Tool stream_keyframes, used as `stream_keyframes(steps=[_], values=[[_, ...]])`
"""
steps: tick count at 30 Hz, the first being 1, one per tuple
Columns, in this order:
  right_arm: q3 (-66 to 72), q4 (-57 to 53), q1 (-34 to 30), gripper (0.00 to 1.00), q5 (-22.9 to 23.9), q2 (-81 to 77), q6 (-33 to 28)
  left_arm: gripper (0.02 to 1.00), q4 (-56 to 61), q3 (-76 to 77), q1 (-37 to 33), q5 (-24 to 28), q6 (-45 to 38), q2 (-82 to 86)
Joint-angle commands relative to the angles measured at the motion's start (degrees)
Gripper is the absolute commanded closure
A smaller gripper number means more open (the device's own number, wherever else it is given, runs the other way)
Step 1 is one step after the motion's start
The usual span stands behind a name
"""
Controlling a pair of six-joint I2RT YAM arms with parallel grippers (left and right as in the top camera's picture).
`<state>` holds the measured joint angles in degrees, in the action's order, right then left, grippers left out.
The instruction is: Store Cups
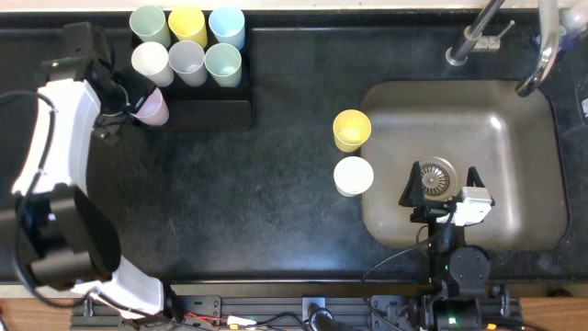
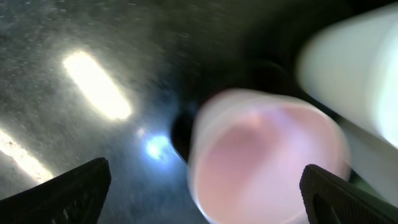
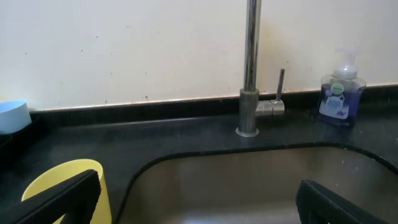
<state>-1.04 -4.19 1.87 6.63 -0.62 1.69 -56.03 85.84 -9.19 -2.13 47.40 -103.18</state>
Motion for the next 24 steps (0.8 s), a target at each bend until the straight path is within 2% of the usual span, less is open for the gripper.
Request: stream_keyframes(steps=[1,5,8,12,16,20,24], values=[[0.79,0.31,-0.35,0.003,0.28,0.42,0.02,0.018,0.04,1.62,9.84,0.22,-6.10,8.90],[0.79,0.31,-0.35,0.003,0.28,0.42,0.04,0.018,0.72,5.55,25.24,-5.01,-7.19,9.14],[0.79,0.31,-0.35,0.003,0.28,0.42,0.02,0.018,6.03,6.73,37.24,-9.86,-3.76,7.41],[0.79,0.31,-0.35,0.005,0.26,0.42,0.02,0.018,11.56,8.13,49.86,-10.23,-0.83,1.92],[0.79,0.31,-0.35,0.003,0.28,0.42,0.02,0.018,7.65,11.15,54.10,-7.89,2.29,-3.72],[0.79,0.31,-0.35,0.005,0.28,0.42,0.02,0.018,3.80,13.55,54.31,-4.48,2.86,-7.72],[0.79,0.31,-0.35,0.003,0.28,0.42,0.02,0.018,2.69,14.32,54.31,-4.55,3.28,-9.49]])
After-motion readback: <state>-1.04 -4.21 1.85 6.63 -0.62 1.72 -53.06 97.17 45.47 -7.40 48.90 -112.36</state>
